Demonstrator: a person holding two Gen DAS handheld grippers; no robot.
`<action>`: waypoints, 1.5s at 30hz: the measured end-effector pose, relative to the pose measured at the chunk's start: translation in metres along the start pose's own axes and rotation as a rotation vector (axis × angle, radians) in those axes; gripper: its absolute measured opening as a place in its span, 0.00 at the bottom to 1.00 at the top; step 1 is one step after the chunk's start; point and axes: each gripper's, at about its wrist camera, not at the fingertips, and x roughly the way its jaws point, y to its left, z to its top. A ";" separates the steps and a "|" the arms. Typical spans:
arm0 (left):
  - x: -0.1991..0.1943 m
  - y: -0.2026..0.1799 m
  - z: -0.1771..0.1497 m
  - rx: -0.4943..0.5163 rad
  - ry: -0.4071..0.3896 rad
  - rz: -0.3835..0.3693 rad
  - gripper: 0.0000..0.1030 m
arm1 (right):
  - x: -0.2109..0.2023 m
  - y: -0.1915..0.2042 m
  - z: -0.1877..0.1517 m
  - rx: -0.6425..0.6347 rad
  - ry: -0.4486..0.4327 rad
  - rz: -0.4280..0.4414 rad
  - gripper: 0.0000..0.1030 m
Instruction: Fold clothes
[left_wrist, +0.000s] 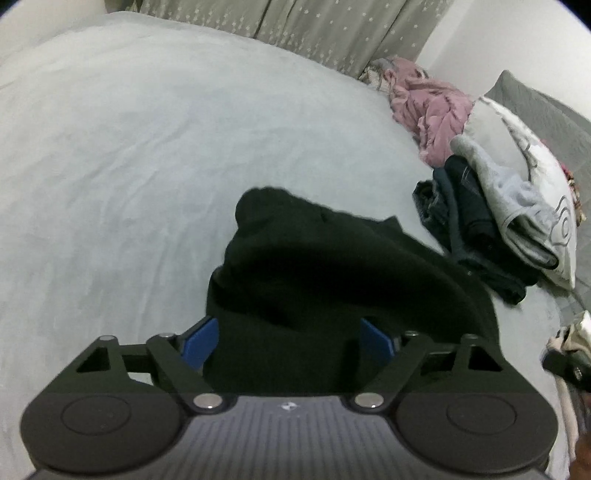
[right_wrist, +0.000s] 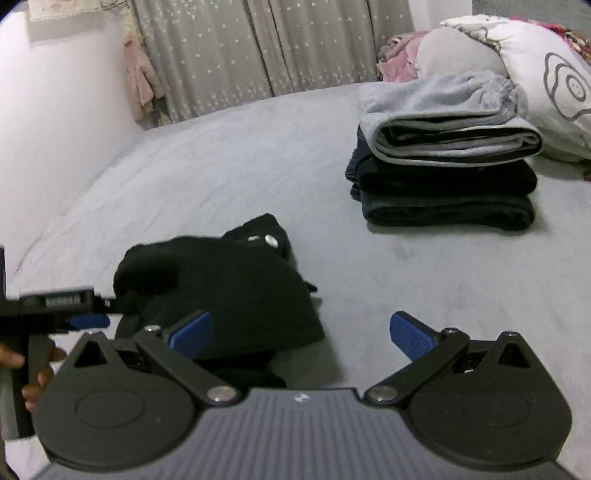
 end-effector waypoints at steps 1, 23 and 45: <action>-0.003 0.003 0.003 -0.002 -0.009 -0.019 0.81 | 0.006 0.000 0.006 -0.005 0.003 0.003 1.00; 0.049 0.031 0.039 -0.094 0.068 -0.101 0.18 | 0.209 0.024 0.076 0.005 0.281 0.140 0.56; -0.083 0.044 0.021 -0.091 -0.172 0.185 0.13 | 0.138 0.196 0.110 -0.377 0.012 0.164 0.26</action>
